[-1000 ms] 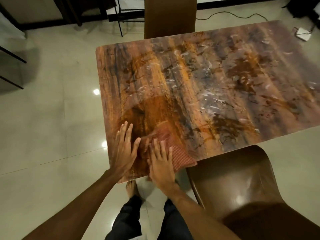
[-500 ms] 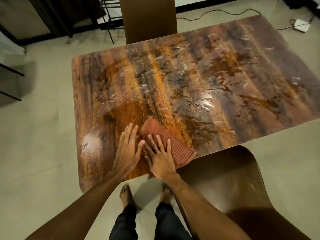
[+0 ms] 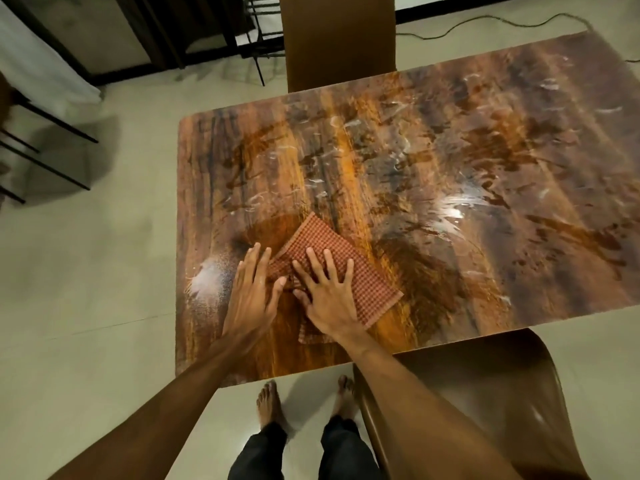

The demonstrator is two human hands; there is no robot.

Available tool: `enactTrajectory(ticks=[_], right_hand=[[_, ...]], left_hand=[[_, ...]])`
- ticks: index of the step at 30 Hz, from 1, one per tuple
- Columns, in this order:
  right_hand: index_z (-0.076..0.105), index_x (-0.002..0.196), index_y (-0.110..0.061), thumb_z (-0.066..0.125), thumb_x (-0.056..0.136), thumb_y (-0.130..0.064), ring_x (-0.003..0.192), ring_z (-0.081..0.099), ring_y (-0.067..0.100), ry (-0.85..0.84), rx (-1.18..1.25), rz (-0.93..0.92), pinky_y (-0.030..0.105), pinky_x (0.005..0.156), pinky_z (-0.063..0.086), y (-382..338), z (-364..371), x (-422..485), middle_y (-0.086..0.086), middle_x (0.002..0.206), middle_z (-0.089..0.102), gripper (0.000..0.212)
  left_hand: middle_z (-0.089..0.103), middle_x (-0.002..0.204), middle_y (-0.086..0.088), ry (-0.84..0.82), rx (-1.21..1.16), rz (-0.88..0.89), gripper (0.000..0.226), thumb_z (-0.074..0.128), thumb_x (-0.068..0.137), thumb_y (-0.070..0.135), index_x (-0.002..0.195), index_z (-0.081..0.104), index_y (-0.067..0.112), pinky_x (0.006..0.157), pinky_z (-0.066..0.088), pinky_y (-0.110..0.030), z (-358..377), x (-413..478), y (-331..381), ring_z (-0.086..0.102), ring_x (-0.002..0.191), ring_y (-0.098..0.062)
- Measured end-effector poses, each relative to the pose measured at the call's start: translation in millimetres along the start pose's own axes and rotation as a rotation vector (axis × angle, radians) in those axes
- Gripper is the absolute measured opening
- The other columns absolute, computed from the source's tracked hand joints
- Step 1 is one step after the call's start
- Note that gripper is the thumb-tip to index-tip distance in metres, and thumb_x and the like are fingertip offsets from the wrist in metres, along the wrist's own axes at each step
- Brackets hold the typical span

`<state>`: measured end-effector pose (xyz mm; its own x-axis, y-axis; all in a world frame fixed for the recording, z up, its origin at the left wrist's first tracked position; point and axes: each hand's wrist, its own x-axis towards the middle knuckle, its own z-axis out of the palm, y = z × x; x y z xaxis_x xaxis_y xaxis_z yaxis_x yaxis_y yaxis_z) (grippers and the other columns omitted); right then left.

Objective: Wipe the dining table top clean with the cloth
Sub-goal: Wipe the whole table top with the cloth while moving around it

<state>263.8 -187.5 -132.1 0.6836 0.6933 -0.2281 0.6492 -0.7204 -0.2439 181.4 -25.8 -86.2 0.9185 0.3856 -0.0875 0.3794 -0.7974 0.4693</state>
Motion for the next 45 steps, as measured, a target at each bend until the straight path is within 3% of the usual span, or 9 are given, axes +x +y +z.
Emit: enactTrajectory(ticks=[7,14,20,24,27,33,36,39,45], right_hand=[[0.006,0.164,-0.033,0.018,0.107,-0.057,0.158,-0.008,0.04,0.052,0.103,0.401,0.075,0.118,-0.006,43,-23,43,0.005,0.174,-0.006,0.063],[0.013,0.165,-0.032,0.019,0.107,-0.052,0.16,-0.001,0.032,-0.029,-0.022,-0.167,0.073,0.117,0.011,-96,8,82,-0.001,0.174,-0.003,0.061],[0.005,0.165,-0.033,0.017,0.109,-0.05,0.159,-0.007,0.036,0.073,0.074,0.329,0.073,0.12,-0.006,-106,-15,188,0.001,0.174,-0.007,0.06],[0.008,0.165,-0.027,0.015,0.107,-0.05,0.159,-0.002,0.035,0.063,0.062,0.188,0.071,0.121,0.003,-207,8,223,0.003,0.174,-0.001,0.063],[0.008,0.165,-0.032,0.015,0.11,-0.05,0.16,-0.008,0.023,0.108,0.054,0.181,0.065,0.124,0.004,-202,13,228,-0.004,0.174,-0.004,0.059],[0.013,0.165,-0.024,0.02,0.11,-0.046,0.16,-0.007,0.029,0.181,0.258,0.889,0.069,0.122,-0.003,-138,-10,199,0.003,0.174,-0.002,0.06],[0.028,0.16,-0.02,0.015,0.107,-0.048,0.159,-0.009,0.035,0.088,0.206,0.704,0.07,0.121,-0.003,-193,-4,212,0.008,0.174,0.006,0.061],[0.011,0.165,-0.031,0.018,0.107,-0.049,0.159,-0.011,0.027,0.08,0.138,0.416,0.068,0.124,0.004,-229,13,207,-0.002,0.174,-0.009,0.061],[0.0,0.164,-0.037,0.012,0.108,-0.054,0.158,-0.016,0.025,0.198,0.256,0.926,0.065,0.124,-0.005,-133,0,151,-0.003,0.173,-0.014,0.06]], left_hand=[[0.011,0.169,0.006,0.024,-0.116,-0.062,0.068,0.026,0.1,0.062,0.159,0.016,0.03,0.127,0.009,-0.042,-28,12,-29,0.01,0.156,-0.013],[0.008,0.17,0.003,0.02,-0.108,-0.045,0.064,0.028,0.104,0.05,0.161,0.013,0.025,0.128,0.008,-0.047,-54,42,-88,0.005,0.156,-0.013],[0.008,0.169,0.009,0.011,-0.187,-0.093,0.067,0.025,0.101,0.062,0.159,0.009,0.034,0.121,-0.005,-0.023,-84,89,-176,0.008,0.156,-0.013],[0.013,0.169,0.002,-0.008,-0.161,-0.038,0.064,0.035,0.103,0.051,0.159,0.019,0.024,0.126,0.005,-0.036,-106,115,-220,0.012,0.156,-0.019],[0.012,0.169,-0.001,-0.032,-0.155,0.007,0.065,0.035,0.103,0.049,0.159,0.022,0.02,0.127,0.01,-0.042,-121,140,-240,0.01,0.157,-0.018],[0.013,0.169,0.0,-0.097,-0.223,0.105,0.068,0.032,0.101,0.053,0.159,0.024,0.019,0.127,0.009,-0.037,-145,177,-231,0.011,0.156,-0.017],[0.018,0.168,-0.004,-0.114,-0.222,0.184,0.065,0.035,0.102,0.049,0.158,0.027,0.016,0.127,0.015,-0.044,-150,188,-217,0.015,0.156,-0.019],[0.02,0.167,-0.007,-0.147,-0.183,0.266,0.062,0.038,0.104,0.044,0.157,0.028,0.014,0.126,0.017,-0.044,-149,194,-206,0.017,0.155,-0.022],[0.014,0.169,-0.002,-0.147,-0.096,0.335,0.064,0.033,0.104,0.049,0.159,0.023,0.017,0.128,0.01,-0.039,-144,209,-191,0.012,0.156,-0.017]])
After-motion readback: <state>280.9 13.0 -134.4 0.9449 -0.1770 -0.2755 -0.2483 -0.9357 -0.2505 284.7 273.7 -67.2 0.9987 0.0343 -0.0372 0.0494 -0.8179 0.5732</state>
